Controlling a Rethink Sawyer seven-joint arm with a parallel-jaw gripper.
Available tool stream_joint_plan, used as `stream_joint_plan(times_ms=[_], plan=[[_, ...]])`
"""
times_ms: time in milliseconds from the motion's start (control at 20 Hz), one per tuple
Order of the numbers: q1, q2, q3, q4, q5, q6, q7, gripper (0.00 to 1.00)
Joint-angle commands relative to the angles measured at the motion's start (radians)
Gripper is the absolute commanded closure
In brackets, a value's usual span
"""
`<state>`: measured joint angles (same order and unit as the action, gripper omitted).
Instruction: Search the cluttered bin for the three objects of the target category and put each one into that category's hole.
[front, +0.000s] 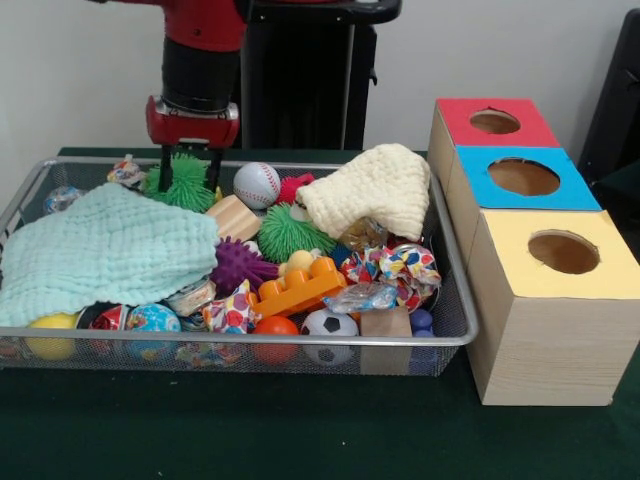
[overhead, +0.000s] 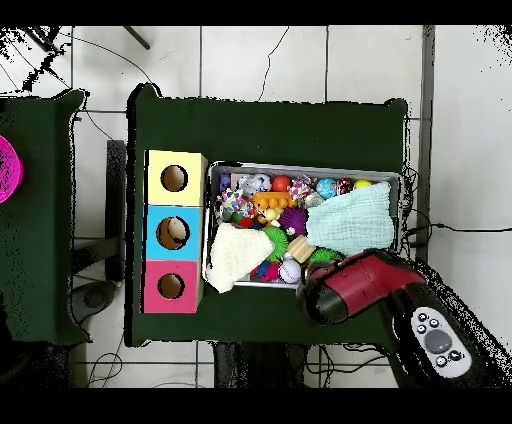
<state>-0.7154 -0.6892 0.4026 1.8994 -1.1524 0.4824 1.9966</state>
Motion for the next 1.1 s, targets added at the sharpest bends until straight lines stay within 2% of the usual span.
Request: stream_joint_plan(times_ms=[50, 200, 350, 500, 700, 1100], plan=[[0.111, -0.021, -0.170, -0.086, -0.135, -0.098, 0.323, 0.00], [0.150, 0.010, -0.226, -0.116, -0.130, -0.142, 0.341, 0.00], [0.126, 0.007, -0.226, -0.110, -0.059, -0.154, 0.261, 0.00], [0.070, -0.038, -0.181, -0.075, 0.030, -0.128, 0.143, 0.00], [0.019, -0.095, -0.131, -0.039, 0.115, -0.088, 0.041, 0.00], [-0.045, -0.173, -0.062, 0.004, 0.205, -0.053, -0.085, 0.00]])
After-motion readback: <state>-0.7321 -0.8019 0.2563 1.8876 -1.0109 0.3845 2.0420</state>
